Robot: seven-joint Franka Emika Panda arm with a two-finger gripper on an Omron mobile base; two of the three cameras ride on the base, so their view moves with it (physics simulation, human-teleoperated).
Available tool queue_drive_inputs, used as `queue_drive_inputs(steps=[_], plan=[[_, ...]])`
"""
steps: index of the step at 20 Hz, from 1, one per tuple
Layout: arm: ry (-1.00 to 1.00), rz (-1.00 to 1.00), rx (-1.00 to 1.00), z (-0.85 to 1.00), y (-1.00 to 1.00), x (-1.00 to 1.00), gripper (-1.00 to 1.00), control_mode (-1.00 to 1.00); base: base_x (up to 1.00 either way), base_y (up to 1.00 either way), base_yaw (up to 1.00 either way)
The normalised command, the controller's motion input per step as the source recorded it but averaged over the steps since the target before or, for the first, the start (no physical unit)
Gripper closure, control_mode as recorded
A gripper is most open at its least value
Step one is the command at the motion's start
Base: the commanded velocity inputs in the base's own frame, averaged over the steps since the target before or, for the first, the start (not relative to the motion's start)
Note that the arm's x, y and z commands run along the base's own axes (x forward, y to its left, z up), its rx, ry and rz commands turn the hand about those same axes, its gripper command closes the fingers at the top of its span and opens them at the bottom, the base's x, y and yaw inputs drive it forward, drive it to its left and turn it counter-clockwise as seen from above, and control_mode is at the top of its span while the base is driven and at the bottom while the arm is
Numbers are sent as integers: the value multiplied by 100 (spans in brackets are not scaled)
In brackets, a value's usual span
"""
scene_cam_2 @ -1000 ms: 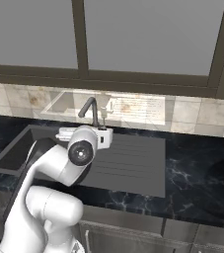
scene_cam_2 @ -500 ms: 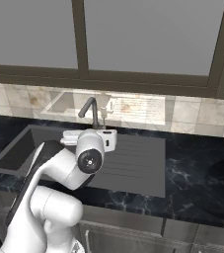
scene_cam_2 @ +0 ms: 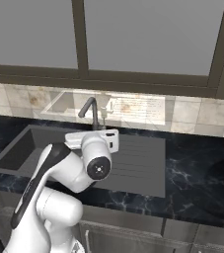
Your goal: Soak the sponge with water for a few seconds and then drop it inside the sink.
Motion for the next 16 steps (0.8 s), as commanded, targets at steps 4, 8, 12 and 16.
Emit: queue_drive_inputs(steps=[4, 8, 12, 16], plan=[[0, 7, 0, -7, 10, 4, -100, -100, 0, 0, 0], [0, 7, 0, -1, 14, 5, -100, -100, 0, 0, 0], [2, 5, 0, 0, 19, 3, -100, -100, 0, 0, 0], [2, 4, 0, -1, 21, 5, -100, -100, 0, 0, 0]])
